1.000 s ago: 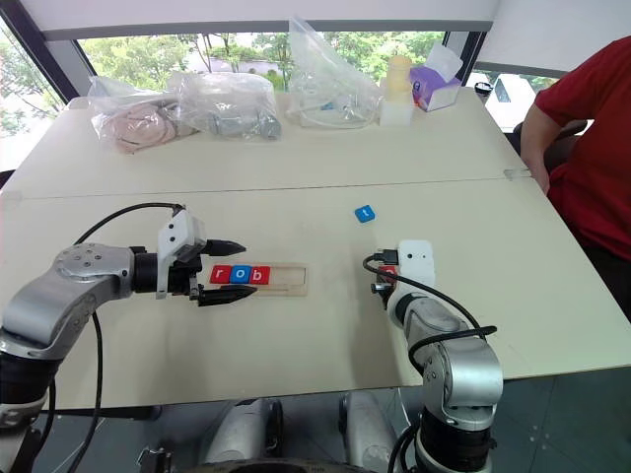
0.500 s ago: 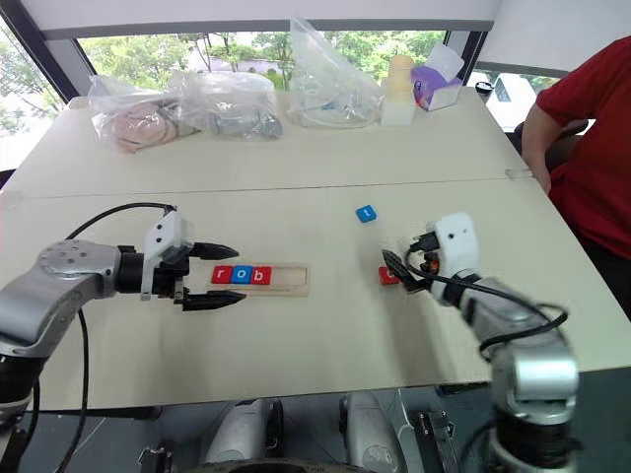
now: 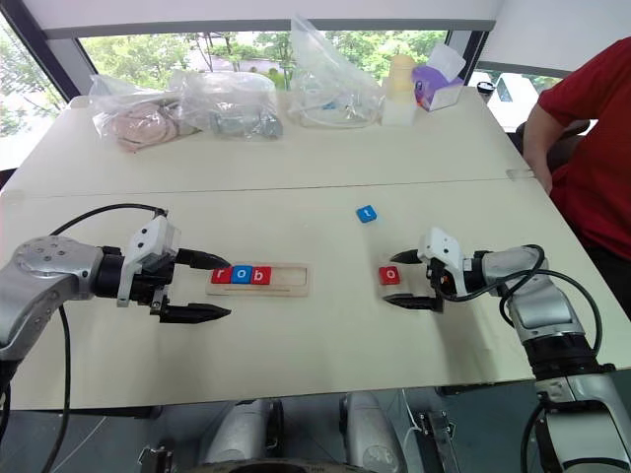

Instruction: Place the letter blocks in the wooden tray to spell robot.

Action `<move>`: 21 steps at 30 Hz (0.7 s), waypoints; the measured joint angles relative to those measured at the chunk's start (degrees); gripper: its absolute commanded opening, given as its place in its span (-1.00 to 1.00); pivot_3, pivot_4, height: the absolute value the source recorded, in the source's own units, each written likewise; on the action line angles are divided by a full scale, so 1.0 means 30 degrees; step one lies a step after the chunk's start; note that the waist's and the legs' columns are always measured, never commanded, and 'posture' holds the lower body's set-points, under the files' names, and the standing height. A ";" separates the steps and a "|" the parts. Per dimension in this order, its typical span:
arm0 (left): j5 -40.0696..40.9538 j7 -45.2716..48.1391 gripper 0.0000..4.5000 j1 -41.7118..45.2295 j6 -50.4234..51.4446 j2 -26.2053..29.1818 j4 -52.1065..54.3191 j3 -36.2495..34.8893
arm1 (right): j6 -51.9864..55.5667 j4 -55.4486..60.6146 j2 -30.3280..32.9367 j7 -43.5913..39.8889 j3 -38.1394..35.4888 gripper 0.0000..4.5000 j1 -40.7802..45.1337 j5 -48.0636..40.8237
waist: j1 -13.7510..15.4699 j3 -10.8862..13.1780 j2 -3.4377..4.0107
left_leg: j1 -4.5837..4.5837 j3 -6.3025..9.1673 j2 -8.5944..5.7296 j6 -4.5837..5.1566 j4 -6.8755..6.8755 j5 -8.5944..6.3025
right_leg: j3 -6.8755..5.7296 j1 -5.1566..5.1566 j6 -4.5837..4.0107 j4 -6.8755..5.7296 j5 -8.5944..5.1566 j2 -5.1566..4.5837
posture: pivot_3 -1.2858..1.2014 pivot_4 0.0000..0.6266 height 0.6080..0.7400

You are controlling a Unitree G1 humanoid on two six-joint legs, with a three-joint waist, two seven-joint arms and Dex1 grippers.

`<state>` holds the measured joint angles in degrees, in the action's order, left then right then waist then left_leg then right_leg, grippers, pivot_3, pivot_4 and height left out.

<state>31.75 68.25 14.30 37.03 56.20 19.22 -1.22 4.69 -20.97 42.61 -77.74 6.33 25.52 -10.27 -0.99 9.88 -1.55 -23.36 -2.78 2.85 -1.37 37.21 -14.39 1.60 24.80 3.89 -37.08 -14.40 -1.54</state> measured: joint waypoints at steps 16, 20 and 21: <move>0.0086 -0.1024 1.00 -0.1175 0.0474 0.0394 0.0690 -0.1391 | -0.4281 -0.6841 -0.1213 -0.1770 0.0553 -0.47 0.3460 0.0872 | -0.0001 0.0000 0.0004 | 0.0052 0.0003 0.0003 -0.0001 0.0013 0.0000 | 0.0001 -0.0056 -0.0005 -0.0023 0.0002 -0.0006 | 0.03 -0.52 0.97; -0.0086 -0.0948 1.00 -0.1339 0.0335 0.0851 0.0472 -0.1408 | -0.0192 -0.2763 -0.2389 -0.1297 0.0696 -0.47 0.2642 -0.0025 | -0.0155 0.0008 0.0019 | 0.0061 0.0001 0.0020 -0.0001 0.0006 0.0000 | 0.0003 -0.0038 0.0006 -0.0065 0.0011 0.0003 | 0.03 -0.52 0.97; -0.0231 -0.0910 1.00 -0.1374 0.0193 0.0952 0.0339 -0.1410 | 0.0966 -0.1448 -0.2840 -0.0665 0.0866 -0.47 0.2546 -0.0039 | -0.0171 0.0013 0.0027 | 0.0060 0.0001 0.0020 -0.0002 0.0006 0.0001 | 0.0004 -0.0024 0.0006 -0.0088 0.0011 0.0005 | 0.03 -0.52 0.97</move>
<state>31.05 65.52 10.18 37.60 59.05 20.24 -5.45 7.59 -25.31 34.09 -79.74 8.92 33.16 -10.39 -1.50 9.92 -1.47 -23.18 -2.78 2.91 -1.37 37.23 -14.39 1.61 24.73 3.91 -37.35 -14.37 -1.52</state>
